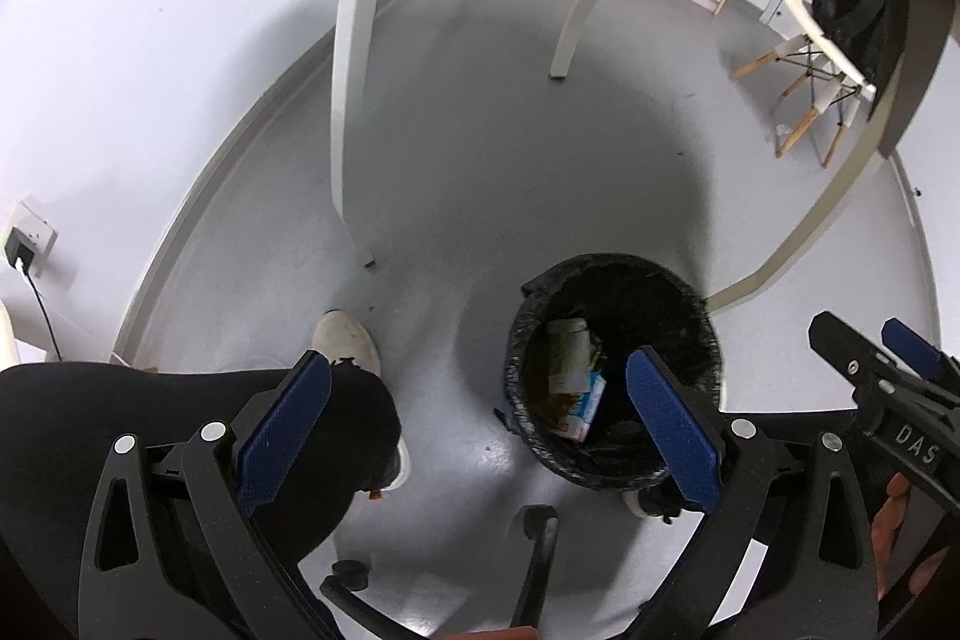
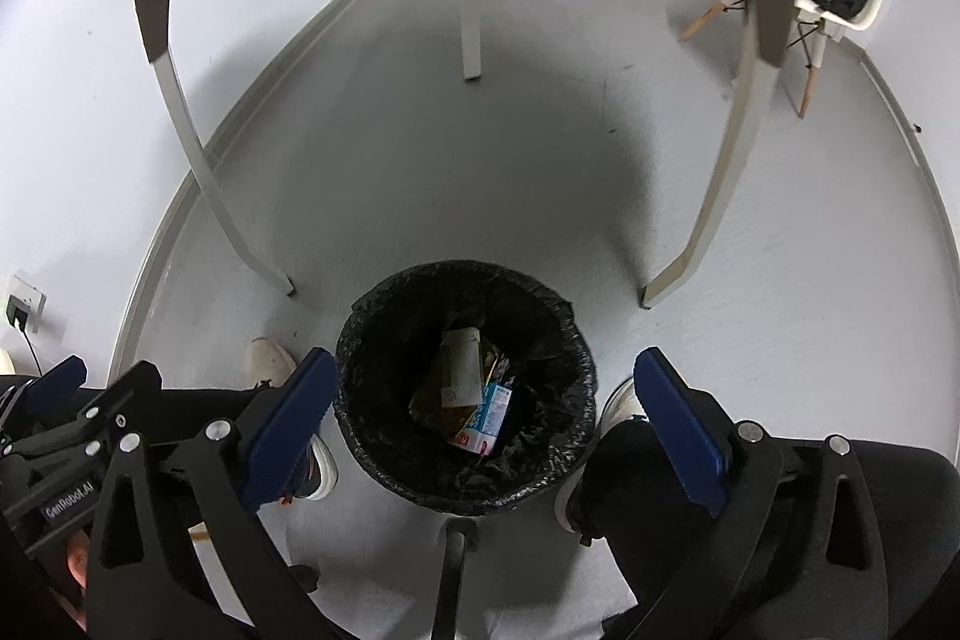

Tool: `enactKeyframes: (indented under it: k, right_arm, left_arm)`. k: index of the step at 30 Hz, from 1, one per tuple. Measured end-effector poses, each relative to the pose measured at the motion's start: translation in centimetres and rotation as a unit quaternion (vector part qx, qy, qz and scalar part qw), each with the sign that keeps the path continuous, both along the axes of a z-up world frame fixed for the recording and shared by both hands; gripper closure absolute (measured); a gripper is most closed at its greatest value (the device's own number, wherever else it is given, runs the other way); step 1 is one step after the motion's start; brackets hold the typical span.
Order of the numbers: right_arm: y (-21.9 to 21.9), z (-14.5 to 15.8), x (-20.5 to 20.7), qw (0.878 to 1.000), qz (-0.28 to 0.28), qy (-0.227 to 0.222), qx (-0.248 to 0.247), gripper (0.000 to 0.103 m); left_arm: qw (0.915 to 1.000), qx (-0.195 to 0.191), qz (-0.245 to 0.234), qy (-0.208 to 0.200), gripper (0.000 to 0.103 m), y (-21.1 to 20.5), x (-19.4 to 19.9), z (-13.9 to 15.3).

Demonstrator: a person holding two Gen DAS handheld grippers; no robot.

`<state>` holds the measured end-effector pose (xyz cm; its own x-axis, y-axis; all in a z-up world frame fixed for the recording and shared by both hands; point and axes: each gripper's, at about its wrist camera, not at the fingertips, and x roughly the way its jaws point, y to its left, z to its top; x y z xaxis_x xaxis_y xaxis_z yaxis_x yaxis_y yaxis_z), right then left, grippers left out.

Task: Collect trash
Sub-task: 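Raise both open tools from the bin back over the table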

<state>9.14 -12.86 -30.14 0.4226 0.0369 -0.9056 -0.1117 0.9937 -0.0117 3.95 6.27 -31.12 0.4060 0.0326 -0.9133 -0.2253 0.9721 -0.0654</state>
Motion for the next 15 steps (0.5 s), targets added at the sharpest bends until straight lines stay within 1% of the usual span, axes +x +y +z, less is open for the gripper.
enactKeyframes:
  k: [4, 7, 15]
  right_arm:
    - [-0.7, 1.2, -1.0, 1.0, -0.006, -0.006, 0.0, 0.008]
    - [-1.3, 2.8, -2.2, 1.0, -0.011, -0.021, 0.0, 0.008]
    - [-1.8, 6.5, -5.4, 0.999, -0.014, -0.051, -0.003, 0.008]
  left_arm:
    - [0.9999, -0.002, -0.002, -0.013, 0.006, -0.3, -0.9, 1.6]
    - [0.9997, -0.009, -0.007, -0.021, 0.006, -0.6, -1.7, 2.8]
    - [0.9986, 0.003, -0.02, -0.049, 0.006, -1.6, -4.2, 6.4]
